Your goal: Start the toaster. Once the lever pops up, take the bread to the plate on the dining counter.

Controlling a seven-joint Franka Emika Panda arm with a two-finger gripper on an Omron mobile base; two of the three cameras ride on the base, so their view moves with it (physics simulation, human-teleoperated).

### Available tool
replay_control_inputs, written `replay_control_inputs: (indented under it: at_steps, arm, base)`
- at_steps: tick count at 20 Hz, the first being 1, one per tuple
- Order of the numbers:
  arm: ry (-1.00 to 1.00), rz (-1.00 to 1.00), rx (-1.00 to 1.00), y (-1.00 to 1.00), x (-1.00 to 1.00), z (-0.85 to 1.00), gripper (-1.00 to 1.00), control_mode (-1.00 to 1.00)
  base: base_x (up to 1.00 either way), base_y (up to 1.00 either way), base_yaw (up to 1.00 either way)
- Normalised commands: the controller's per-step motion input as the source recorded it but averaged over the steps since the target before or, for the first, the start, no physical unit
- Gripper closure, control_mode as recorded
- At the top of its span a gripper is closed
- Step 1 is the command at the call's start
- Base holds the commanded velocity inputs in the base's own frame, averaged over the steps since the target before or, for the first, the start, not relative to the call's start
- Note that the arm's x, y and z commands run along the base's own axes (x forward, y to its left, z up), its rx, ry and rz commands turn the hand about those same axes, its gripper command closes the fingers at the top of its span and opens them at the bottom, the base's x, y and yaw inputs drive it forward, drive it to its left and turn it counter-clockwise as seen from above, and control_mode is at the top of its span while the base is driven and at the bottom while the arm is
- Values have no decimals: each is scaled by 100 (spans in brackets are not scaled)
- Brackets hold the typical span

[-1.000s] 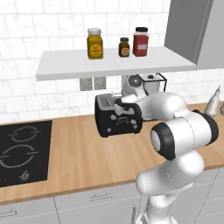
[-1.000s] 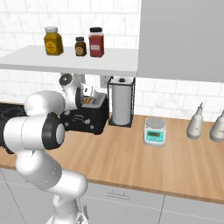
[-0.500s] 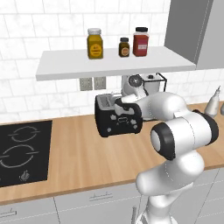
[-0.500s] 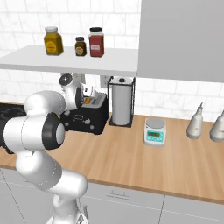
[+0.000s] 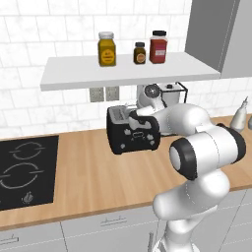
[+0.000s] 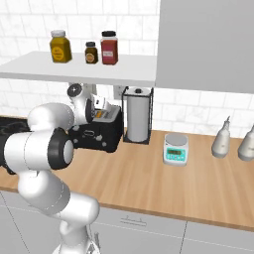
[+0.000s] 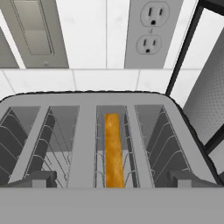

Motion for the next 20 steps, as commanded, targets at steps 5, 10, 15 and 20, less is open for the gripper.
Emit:
replay_control_inputs:
  at_steps: [5,10,15,20]
  arm:
    - [0,0,0,0,0,0,-100,-100]
    - [0,0,0,0,0,0,-100,-100]
    - [0,0,0,0,0,0,-100,-100]
    - [0,0,0,0,0,0,-100,-100]
  base:
    - [0,0,0]
    - [0,0,0]
    - [0,0,0]
    - [0,0,0]
